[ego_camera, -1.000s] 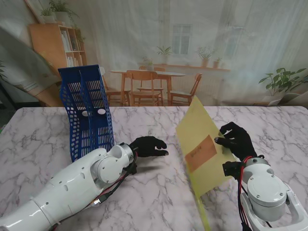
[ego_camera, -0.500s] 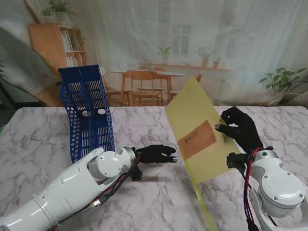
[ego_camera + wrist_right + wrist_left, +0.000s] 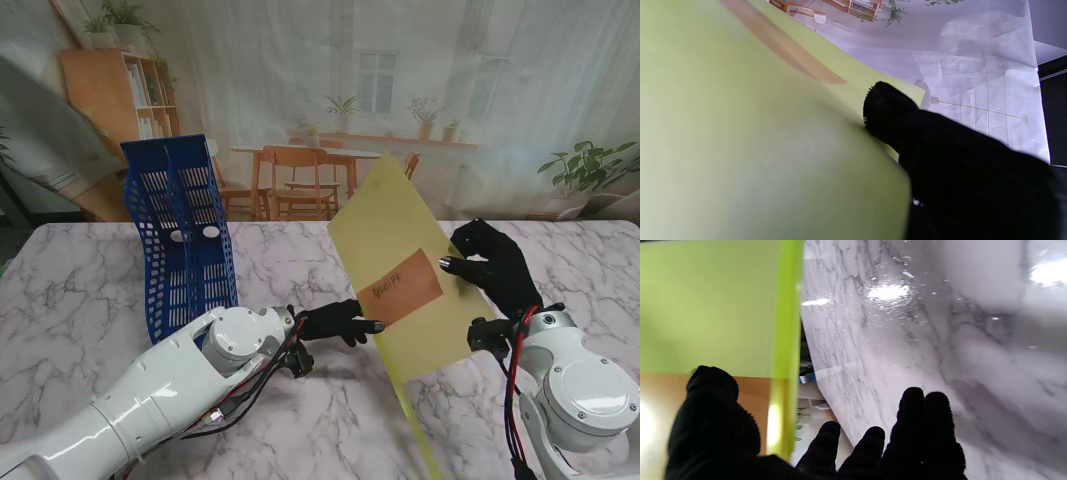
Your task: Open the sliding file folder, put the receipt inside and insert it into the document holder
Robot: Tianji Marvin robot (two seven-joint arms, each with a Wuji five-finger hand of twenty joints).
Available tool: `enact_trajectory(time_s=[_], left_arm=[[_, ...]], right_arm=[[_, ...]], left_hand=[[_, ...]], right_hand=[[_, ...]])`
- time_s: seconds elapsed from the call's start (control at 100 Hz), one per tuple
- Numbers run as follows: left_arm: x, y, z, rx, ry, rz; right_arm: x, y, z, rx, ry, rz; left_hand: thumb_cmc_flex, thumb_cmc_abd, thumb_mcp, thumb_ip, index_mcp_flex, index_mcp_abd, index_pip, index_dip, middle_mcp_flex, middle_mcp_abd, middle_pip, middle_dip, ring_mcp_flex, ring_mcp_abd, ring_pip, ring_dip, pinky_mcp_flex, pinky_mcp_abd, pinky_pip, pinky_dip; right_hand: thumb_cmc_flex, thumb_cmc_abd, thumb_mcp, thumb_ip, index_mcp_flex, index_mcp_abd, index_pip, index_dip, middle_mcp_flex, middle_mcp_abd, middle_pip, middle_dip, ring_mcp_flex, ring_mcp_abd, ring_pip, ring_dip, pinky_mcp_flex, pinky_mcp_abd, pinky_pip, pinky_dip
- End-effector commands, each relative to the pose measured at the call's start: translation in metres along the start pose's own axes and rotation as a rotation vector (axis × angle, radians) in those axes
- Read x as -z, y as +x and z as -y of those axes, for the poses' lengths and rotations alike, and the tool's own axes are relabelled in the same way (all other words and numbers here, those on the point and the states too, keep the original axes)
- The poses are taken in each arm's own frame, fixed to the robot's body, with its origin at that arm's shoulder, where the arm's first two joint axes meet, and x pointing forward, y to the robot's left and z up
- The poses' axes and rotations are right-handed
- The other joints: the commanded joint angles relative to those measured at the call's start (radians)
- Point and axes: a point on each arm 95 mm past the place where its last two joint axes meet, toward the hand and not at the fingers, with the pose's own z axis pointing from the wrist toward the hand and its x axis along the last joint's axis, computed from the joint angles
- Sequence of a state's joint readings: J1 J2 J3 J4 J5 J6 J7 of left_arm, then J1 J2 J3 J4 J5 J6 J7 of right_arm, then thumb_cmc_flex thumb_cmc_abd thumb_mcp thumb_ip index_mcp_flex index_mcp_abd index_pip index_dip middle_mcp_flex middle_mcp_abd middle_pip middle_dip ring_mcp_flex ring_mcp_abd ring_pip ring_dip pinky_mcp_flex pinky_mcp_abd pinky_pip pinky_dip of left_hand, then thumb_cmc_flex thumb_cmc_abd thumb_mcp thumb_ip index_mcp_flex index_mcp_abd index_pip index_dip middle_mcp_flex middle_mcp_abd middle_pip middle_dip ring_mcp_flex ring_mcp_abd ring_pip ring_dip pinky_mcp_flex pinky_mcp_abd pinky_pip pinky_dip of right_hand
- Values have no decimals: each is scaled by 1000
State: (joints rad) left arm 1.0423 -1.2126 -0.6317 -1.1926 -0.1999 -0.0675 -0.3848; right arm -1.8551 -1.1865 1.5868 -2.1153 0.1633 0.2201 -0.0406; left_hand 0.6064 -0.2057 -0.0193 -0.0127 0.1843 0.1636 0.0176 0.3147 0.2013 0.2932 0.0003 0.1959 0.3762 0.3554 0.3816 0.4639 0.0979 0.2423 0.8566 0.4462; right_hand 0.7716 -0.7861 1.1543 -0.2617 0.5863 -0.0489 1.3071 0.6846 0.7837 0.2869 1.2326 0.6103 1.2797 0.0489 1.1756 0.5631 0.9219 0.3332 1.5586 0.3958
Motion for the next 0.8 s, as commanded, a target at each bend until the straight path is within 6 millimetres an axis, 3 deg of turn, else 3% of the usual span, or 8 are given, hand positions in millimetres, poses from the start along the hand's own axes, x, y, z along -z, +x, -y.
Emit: enact_trajectory(time_s=[0.0,0.16,0.27,0.32,0.47,0.59,0.67,0.79], left_arm=[[-3,4,-8,22,-25,-19],[0,9,-15,88,11,-80],[0,15,-17,91,82,-122],[1,18,-17,112,115,-139],[4,26,-16,179,237,-189],[9,29,-11,188,283,-203],[13,29,-6,172,304,-204],[18,31,2,146,328,-195]], right_arm=[[2,-2,1,2,11,6],[1,-6,2,15,23,10],[0,-10,3,24,28,16],[-1,-11,3,27,28,19],[-3,-16,3,48,37,8],[-1,-20,1,69,41,3],[0,-23,-2,75,41,4],[3,-27,-5,71,31,18]], left_hand=[[3,-40,-7,-20,-2,-71,23,20,19,-35,7,-7,14,21,-29,-12,19,-40,-16,12],[118,5,2,-20,140,-186,101,62,118,-82,22,12,45,13,-45,-37,43,-14,-35,-3],[277,98,7,-14,325,-202,203,108,318,-236,110,54,113,14,-55,-80,110,133,-16,-13],[359,108,7,-12,396,-177,283,172,415,-243,178,72,158,8,-47,-95,142,169,-3,-11],[575,89,14,-4,551,-100,521,226,645,-175,319,101,330,-35,49,-77,256,186,116,32],[638,89,18,-1,546,-4,652,264,728,-60,379,134,420,-10,122,-54,311,131,193,54],[659,88,21,-1,537,37,698,307,758,-27,400,144,454,14,156,-44,344,121,222,58],[674,73,28,2,544,86,729,356,805,11,428,147,511,42,202,-37,403,121,262,62]], right_hand=[[68,36,88,3,6,-52,47,4,-19,22,70,4,35,-79,24,-7,13,-34,27,1],[68,37,87,3,6,-51,47,4,-19,22,67,3,33,-74,23,-7,10,-31,25,2],[68,36,87,3,6,-51,47,4,-20,20,64,3,30,-70,20,-7,4,-26,20,1],[68,36,87,3,6,-51,47,4,-20,18,60,3,25,-67,17,-7,-6,-21,13,0],[70,66,71,3,-15,-57,9,-4,-37,-14,33,39,-17,-44,10,9,-71,4,-20,10],[76,109,47,3,-67,68,-346,-231,-68,-44,17,85,-93,2,36,54,-182,31,-54,32],[79,151,18,5,-36,126,-510,-235,-88,-62,1,131,-169,33,47,96,-278,52,-79,60],[81,212,-39,10,59,67,-423,-327,-98,-68,-15,178,-303,48,-14,111,-386,104,-144,89]])
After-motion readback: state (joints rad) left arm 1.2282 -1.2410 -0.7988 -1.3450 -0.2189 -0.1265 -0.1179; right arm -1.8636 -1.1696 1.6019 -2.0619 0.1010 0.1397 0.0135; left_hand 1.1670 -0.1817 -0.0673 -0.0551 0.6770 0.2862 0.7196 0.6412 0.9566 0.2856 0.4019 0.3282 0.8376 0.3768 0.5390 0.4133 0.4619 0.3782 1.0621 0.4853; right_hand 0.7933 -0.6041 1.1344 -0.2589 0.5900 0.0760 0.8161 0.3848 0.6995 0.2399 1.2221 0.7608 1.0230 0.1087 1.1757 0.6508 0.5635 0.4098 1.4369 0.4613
